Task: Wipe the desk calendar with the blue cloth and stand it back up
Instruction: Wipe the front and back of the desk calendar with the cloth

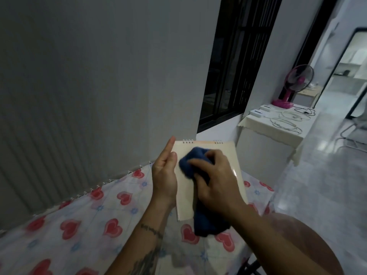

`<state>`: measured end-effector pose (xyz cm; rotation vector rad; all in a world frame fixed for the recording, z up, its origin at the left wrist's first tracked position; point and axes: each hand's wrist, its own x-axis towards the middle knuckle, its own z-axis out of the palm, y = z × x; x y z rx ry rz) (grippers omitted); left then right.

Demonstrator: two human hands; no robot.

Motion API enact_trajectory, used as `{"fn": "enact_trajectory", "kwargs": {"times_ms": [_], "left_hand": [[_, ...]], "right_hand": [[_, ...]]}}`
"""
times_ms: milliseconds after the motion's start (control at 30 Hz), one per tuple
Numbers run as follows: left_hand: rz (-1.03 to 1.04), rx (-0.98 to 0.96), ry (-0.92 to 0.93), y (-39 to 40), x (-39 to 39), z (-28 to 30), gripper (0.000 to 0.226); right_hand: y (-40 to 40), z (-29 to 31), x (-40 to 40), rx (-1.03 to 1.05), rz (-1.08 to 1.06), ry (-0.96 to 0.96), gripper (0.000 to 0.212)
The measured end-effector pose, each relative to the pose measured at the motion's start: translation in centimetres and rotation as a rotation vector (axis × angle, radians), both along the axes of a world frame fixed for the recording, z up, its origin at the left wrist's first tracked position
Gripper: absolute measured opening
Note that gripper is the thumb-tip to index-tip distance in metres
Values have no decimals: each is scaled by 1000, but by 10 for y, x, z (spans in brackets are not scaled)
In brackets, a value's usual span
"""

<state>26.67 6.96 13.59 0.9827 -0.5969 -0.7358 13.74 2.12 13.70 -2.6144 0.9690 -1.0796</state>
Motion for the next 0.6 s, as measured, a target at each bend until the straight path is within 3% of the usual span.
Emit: {"fn": "enact_trajectory", "kwargs": {"times_ms": [133,333,600], "left_hand": [[17,41,82,4,0,-5,42],[-5,51,111,-4,-7,5,42],[177,189,150,-15,21,9,30]], "right_hand": [[-10,10,-10,112,155,186,27],[-21,27,19,17,-159,-13,29],[14,-1,2,-11,91,164,23]]}}
